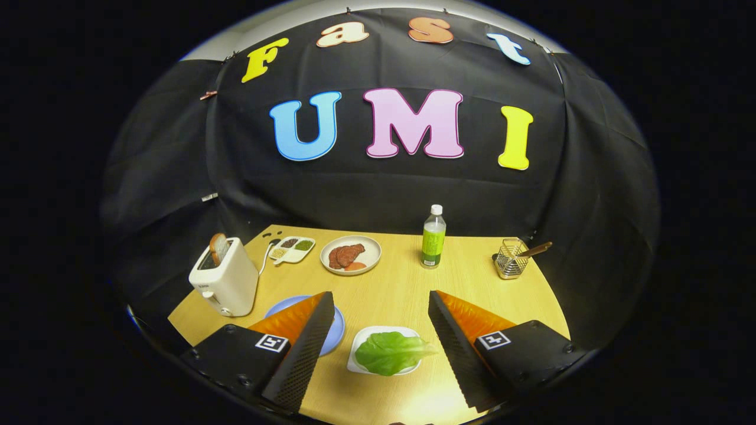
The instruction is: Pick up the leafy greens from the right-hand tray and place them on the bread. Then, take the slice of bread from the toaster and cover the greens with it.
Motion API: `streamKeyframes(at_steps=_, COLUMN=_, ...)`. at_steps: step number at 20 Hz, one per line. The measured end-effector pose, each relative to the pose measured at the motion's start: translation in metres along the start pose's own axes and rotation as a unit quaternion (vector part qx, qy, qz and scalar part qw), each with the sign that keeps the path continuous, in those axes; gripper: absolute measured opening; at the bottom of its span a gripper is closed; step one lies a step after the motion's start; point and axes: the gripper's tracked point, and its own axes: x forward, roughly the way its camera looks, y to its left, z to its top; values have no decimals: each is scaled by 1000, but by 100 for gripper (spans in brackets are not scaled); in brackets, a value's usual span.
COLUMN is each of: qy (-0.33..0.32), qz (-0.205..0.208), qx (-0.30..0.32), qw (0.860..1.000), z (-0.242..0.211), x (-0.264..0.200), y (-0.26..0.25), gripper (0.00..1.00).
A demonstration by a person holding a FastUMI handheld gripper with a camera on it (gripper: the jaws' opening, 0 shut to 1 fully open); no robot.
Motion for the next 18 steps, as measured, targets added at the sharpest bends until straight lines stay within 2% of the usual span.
streamKeyframes(at_steps=7, qy=86, qz=21, qx=-21, qw=996, z=-67, x=34, y=-6, gripper=100)
streamKeyframes(at_steps=14, qy=175, qz=45, qx=-54, qw=982, z=-142, x=98, y=-8, gripper=100)
streamKeyframes(at_steps=18, qy=199, qz=54, qx=-65, qw=976, z=-168, x=127, y=-6, gripper=100)
